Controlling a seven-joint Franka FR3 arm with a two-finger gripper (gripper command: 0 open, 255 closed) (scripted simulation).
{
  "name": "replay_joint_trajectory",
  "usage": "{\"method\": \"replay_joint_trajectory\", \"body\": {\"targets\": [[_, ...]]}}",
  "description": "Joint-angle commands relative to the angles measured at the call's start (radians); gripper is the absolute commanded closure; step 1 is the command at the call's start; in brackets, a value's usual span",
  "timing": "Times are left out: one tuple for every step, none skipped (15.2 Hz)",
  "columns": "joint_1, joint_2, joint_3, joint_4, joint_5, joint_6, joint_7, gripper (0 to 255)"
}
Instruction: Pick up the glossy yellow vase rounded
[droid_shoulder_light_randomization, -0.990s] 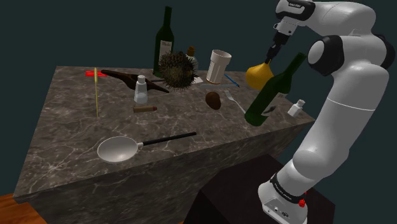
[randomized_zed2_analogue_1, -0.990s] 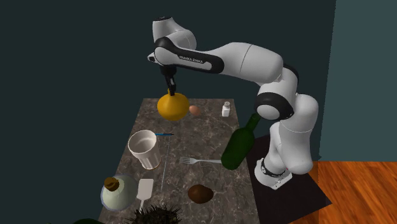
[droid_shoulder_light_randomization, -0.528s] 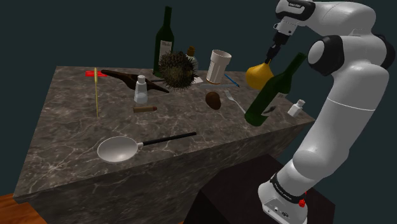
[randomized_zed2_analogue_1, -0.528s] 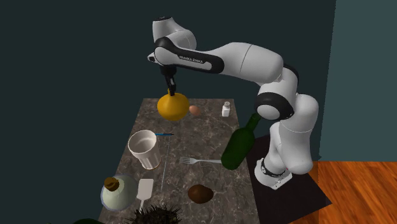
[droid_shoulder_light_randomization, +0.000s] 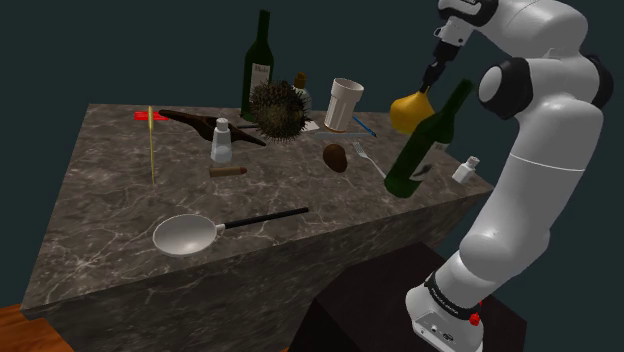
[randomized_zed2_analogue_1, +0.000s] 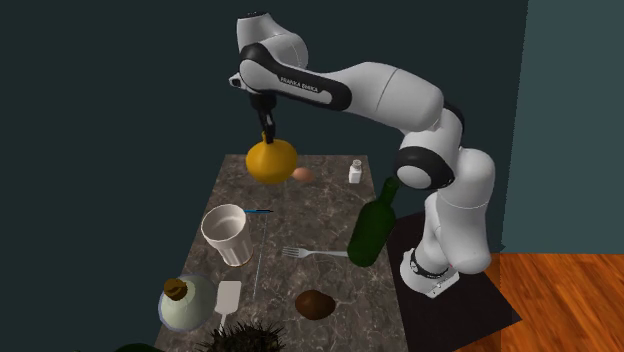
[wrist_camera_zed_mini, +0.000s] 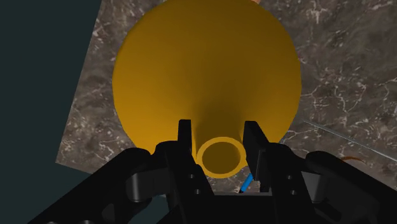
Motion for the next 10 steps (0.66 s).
{"method": "replay_joint_trajectory", "body": {"targets": [[-0.014,0.016,-0.001,0.053,0.011,-0.038,-0.003,255],[-0.022,0.026,-0.001,0.080,0.017,-0.057,-0.004,255],[-0.030,0.036,-0.001,0.108,0.024,-0.076,-0.005,255],[-0.039,0.046,0.000,0.137,0.031,-0.096,-0.006,255],[-0.049,0.058,0.000,0.169,0.039,-0.117,-0.007,255],[-0.060,0.071,0.001,0.202,0.048,-0.138,-0.007,255],[-0.073,0.085,0.002,0.237,0.057,-0.161,-0.008,255],[-0.087,0.100,0.003,0.275,0.068,-0.184,-0.008,255],[-0.089,0.102,0.003,0.281,0.069,-0.188,-0.008,255],[-0.089,0.102,0.004,0.281,0.069,-0.188,-0.008,255]]}}
